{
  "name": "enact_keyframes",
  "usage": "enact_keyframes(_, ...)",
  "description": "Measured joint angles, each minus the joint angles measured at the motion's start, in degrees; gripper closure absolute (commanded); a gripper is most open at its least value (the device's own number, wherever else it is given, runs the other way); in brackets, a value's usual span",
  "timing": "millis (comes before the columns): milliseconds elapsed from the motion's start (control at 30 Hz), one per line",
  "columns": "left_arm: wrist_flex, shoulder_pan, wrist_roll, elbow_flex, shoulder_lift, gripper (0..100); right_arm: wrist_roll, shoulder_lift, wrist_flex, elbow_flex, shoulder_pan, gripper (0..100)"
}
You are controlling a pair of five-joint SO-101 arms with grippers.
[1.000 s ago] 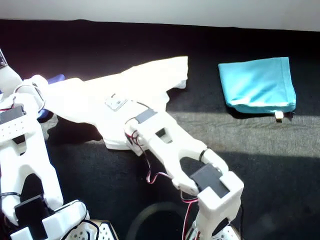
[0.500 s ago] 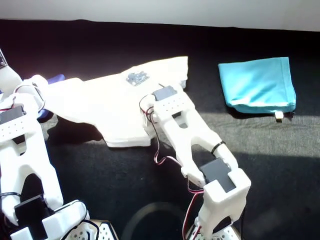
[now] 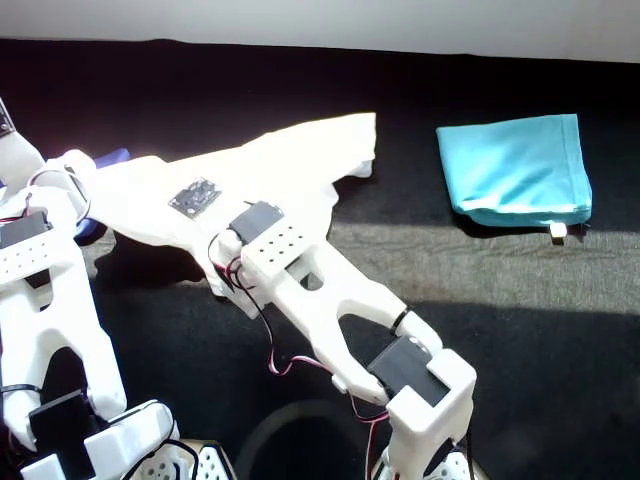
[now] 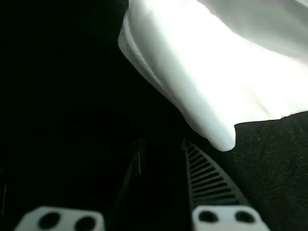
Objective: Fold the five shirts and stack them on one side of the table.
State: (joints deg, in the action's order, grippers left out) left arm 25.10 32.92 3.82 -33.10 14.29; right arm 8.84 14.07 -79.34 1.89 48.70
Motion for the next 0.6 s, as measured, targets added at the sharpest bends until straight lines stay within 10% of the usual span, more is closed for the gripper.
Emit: enact_keyframes(600,0.00,0.00,0.00,0.00,0.00,99,-0.09,12.13,5.54,2.11,-4.57,77.1)
